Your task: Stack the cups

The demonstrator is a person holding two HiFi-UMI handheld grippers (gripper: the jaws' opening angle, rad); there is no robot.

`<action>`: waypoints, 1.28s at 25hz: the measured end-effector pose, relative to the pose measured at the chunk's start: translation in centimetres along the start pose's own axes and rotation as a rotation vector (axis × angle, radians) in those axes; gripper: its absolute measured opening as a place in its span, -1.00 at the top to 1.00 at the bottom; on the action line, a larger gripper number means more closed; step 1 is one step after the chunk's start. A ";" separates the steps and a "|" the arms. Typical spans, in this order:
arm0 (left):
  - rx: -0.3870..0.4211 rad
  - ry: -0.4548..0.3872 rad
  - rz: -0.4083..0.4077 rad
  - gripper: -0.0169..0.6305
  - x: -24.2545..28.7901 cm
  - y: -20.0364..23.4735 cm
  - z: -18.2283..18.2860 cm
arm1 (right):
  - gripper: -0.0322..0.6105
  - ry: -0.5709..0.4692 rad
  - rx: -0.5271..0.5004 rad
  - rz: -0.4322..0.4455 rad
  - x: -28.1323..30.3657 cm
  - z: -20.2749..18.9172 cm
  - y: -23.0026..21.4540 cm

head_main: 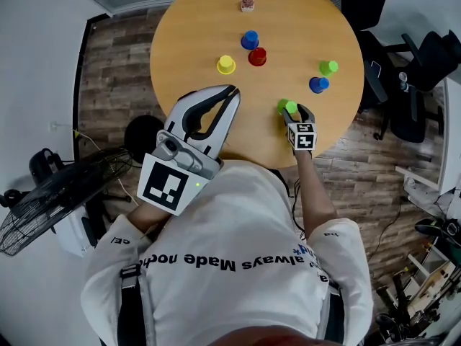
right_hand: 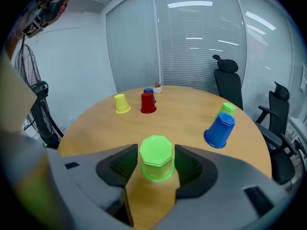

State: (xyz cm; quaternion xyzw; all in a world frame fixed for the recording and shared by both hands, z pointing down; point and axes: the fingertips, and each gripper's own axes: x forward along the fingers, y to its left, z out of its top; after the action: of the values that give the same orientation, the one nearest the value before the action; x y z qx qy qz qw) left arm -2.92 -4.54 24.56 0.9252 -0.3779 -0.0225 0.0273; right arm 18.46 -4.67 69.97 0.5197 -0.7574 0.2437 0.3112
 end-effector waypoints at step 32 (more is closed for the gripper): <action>-0.004 0.008 0.049 0.85 -0.4 2.6 0.0 | 0.19 -0.060 -0.153 0.121 5.4 10.2 6.8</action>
State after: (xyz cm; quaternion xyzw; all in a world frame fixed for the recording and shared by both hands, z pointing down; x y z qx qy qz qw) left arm -5.02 -6.16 24.78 0.9156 -0.4004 -0.0188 0.0315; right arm 8.43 -12.89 66.53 0.4549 -0.8127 0.1878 0.3120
